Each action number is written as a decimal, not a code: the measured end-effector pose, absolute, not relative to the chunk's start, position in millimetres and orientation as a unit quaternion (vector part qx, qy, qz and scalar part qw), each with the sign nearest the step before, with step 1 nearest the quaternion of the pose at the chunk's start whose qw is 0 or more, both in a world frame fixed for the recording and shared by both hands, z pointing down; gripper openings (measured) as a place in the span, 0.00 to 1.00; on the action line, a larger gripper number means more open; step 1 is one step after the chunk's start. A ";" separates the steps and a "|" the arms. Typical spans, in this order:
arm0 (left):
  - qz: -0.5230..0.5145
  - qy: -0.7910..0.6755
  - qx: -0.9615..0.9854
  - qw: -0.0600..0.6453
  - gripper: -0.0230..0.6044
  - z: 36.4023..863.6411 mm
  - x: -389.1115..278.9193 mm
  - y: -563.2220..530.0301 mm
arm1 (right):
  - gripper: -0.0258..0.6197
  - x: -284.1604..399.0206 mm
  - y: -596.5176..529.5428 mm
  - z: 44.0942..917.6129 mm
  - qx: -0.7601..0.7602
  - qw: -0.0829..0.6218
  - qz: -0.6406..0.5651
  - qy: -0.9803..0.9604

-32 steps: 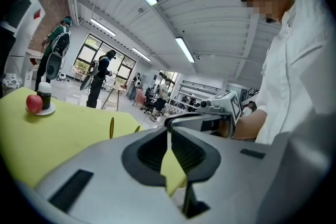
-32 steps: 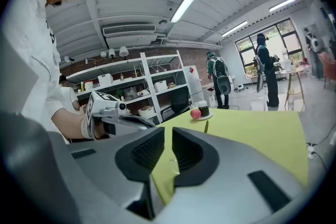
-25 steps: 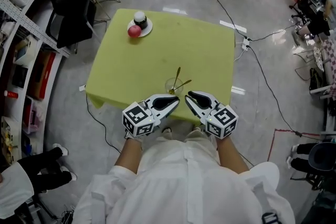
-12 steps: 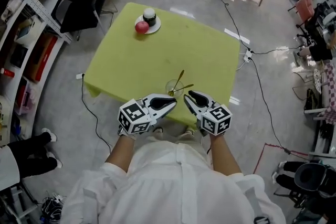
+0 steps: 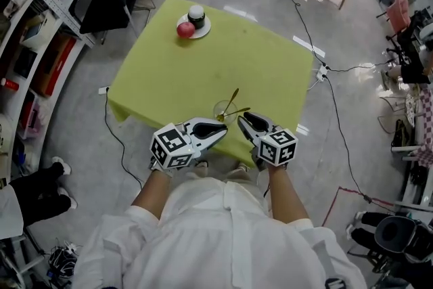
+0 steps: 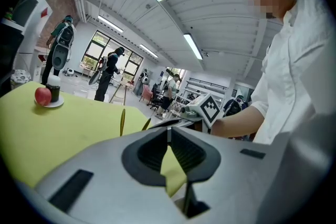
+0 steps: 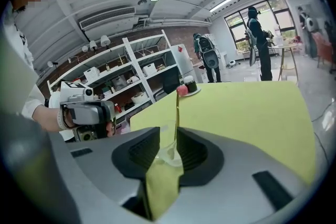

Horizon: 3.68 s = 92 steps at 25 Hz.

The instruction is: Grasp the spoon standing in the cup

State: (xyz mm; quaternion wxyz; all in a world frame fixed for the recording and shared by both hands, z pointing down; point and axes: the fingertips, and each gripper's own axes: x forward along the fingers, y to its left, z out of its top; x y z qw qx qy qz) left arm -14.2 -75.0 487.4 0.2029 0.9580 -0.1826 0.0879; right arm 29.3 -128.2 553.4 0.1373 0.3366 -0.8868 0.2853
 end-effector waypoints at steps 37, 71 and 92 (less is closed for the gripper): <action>0.098 -0.178 0.958 0.201 0.08 491.4 -10.5 -61.4 | 0.05 22.2 -138.6 544.4 0.350 0.157 0.237 -0.892; 0.103 -0.137 0.967 0.189 0.08 488.3 6.1 -52.5 | 0.05 86.5 -137.2 455.8 0.442 0.053 0.182 -0.877; 0.114 -0.132 0.964 0.199 0.08 497.3 5.8 -49.3 | 0.05 76.1 -115.1 535.8 0.402 0.124 0.262 -0.869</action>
